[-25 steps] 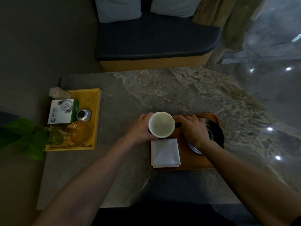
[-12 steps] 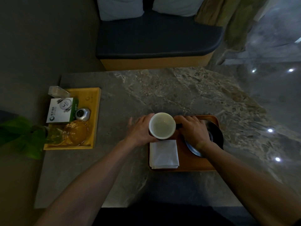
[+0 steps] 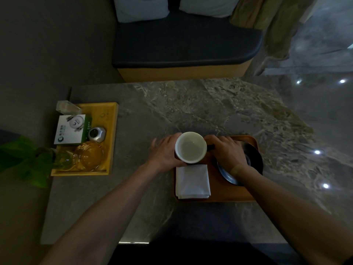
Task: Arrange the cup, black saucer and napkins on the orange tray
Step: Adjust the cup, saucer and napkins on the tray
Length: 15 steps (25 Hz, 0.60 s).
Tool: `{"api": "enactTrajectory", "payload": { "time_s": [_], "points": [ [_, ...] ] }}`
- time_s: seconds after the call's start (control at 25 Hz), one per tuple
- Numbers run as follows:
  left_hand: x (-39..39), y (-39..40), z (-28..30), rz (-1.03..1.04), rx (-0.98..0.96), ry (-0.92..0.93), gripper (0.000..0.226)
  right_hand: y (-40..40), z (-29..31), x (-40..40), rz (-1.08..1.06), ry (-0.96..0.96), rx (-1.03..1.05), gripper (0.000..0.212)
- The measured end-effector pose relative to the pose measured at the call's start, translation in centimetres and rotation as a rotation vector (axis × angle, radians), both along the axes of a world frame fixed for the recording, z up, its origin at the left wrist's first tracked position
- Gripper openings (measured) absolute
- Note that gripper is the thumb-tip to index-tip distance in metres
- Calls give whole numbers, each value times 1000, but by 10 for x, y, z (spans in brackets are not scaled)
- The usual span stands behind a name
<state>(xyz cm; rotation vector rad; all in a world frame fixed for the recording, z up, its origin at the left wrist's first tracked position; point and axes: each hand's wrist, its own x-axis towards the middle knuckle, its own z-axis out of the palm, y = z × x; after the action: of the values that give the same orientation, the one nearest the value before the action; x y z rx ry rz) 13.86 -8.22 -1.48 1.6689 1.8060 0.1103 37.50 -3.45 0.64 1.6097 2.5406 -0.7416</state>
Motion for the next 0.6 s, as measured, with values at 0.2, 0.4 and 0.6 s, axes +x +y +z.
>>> {"api": "enactTrajectory", "payload": {
  "time_s": [0.2, 0.4, 0.6],
  "points": [
    [-1, 1, 0, -8, 0, 11, 107, 1, 4, 1, 23, -8, -11, 43],
    [1, 1, 1, 13, 4, 5, 107, 1, 5, 2, 17, 7, 7, 40],
    [2, 1, 3, 17, 13, 10, 106, 3, 2, 3, 16, -16, 7, 40]
  ]
}}
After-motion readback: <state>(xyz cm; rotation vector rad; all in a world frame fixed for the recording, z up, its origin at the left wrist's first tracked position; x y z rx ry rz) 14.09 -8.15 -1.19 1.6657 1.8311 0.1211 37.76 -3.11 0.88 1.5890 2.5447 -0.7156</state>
